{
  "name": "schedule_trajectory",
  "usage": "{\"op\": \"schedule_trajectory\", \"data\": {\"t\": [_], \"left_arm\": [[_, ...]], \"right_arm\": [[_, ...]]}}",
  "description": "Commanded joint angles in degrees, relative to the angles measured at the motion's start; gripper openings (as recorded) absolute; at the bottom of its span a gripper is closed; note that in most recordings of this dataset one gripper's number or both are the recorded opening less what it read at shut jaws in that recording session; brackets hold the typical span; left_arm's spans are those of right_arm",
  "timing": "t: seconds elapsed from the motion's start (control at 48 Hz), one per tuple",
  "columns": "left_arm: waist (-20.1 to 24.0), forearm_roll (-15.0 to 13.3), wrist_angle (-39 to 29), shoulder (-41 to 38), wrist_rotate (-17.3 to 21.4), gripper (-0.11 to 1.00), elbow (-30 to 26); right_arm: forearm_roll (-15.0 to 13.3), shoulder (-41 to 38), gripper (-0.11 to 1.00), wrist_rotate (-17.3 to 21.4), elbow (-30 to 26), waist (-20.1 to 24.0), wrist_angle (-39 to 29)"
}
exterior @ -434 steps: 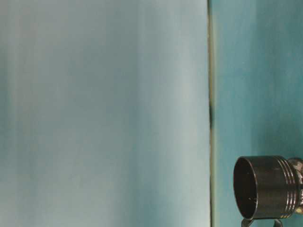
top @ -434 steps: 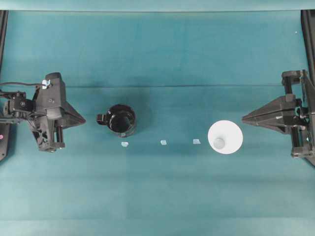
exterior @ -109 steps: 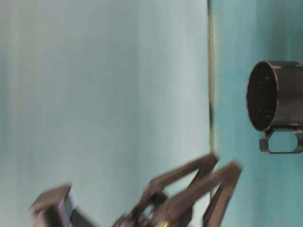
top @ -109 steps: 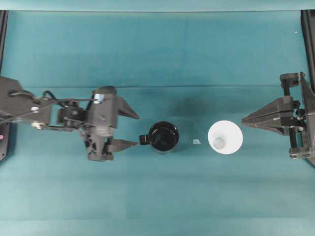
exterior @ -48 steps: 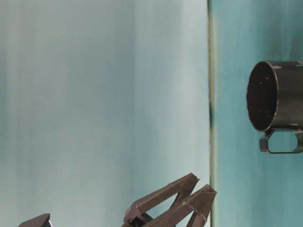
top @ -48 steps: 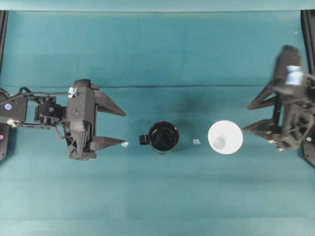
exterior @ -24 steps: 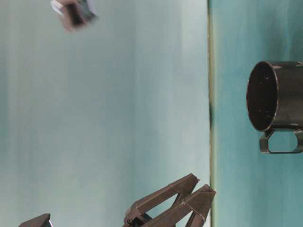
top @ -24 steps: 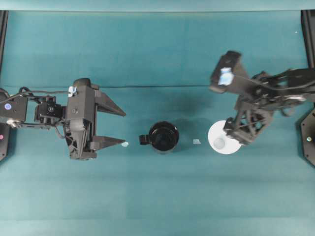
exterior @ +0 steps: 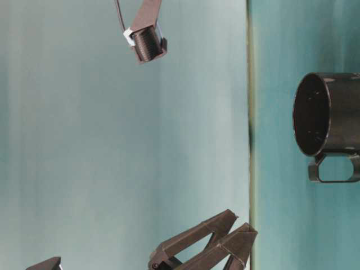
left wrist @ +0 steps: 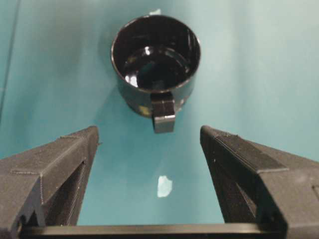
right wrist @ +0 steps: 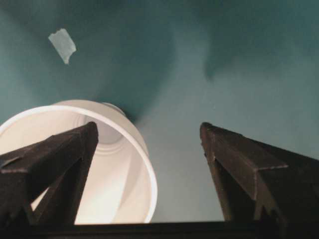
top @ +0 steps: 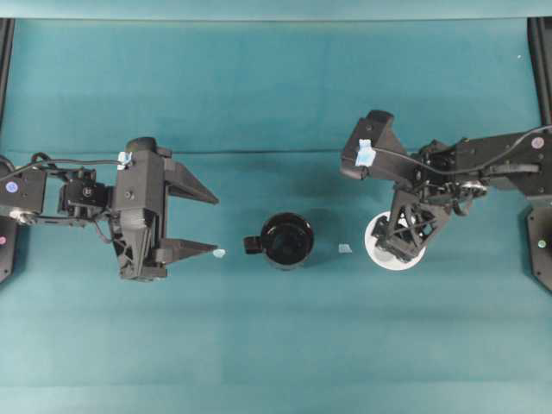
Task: Put the paper cup into the moved cup holder.
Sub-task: 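Lower the right gripper over the white paper cup and grasp it, then lift the paper cup and carry it left over the cup holder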
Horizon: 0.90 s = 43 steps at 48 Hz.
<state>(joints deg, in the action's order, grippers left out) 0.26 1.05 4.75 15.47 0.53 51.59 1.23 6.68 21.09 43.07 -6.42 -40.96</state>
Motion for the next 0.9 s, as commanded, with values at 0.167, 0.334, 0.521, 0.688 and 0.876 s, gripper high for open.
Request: {"op": "schedule_trajectory", "data": {"t": [0.167,0.334,0.521,0.688,0.876], "left_arm": [[-0.18,0.09,0.26,0.62,0.00,0.84,-0.53],[-0.18,0.18,0.26,0.62,-0.09,0.84,-0.53],[-0.18,0.09,0.35,0.62,-0.09,0.84,-0.53],[-0.18,0.18,0.26,0.62,-0.09,0.84,-0.53],[-0.18,0.18,0.35,0.62,-0.09,0.83,-0.53]], "right_arm": [[0.09,0.53,0.87,0.44,0.35,0.09,-0.35],[0.18,0.53,0.57,0.53,-0.62,0.26,-0.53],[0.26,0.62,0.10,0.35,-1.85,0.35,-3.25],[0.97,1.58,0.02,0.35,-2.02,0.44,-5.27],[1.49,6.94,0.02,0.44,-6.06,-0.44,-10.02]]}}
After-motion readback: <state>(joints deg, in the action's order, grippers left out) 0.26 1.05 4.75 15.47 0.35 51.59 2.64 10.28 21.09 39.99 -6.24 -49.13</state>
